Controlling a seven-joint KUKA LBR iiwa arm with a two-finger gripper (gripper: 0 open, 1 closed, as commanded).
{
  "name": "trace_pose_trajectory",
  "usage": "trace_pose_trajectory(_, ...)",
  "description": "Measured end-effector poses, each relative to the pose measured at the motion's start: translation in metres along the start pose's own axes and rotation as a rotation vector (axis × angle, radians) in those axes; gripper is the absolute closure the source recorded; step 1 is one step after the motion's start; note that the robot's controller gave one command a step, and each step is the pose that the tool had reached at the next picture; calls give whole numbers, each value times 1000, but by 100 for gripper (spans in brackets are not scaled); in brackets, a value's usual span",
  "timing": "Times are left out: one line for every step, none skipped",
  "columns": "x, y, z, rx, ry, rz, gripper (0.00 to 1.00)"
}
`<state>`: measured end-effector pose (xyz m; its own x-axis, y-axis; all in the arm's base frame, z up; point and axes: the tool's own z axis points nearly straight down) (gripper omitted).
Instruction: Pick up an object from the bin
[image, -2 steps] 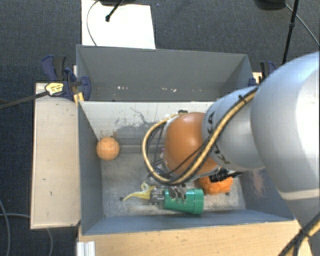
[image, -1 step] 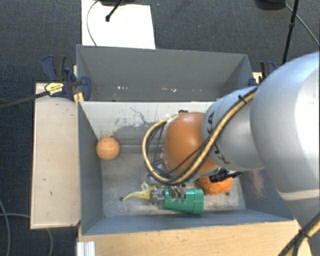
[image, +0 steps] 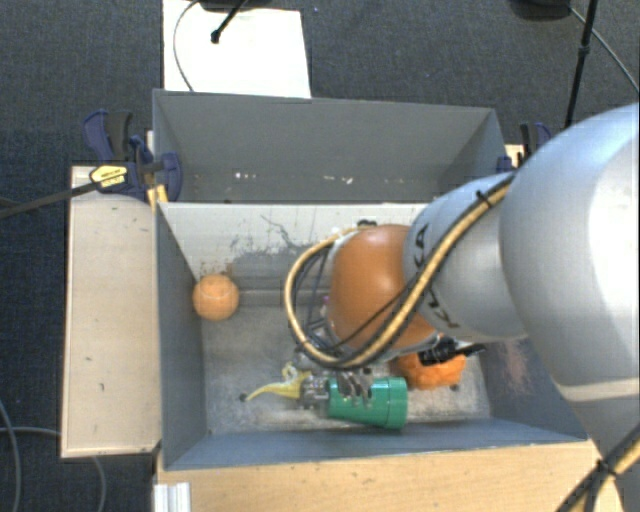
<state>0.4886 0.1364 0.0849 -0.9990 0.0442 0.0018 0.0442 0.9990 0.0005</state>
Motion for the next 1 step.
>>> trace_pose_trajectory(0, 0, 0, 0, 0, 1, 100)
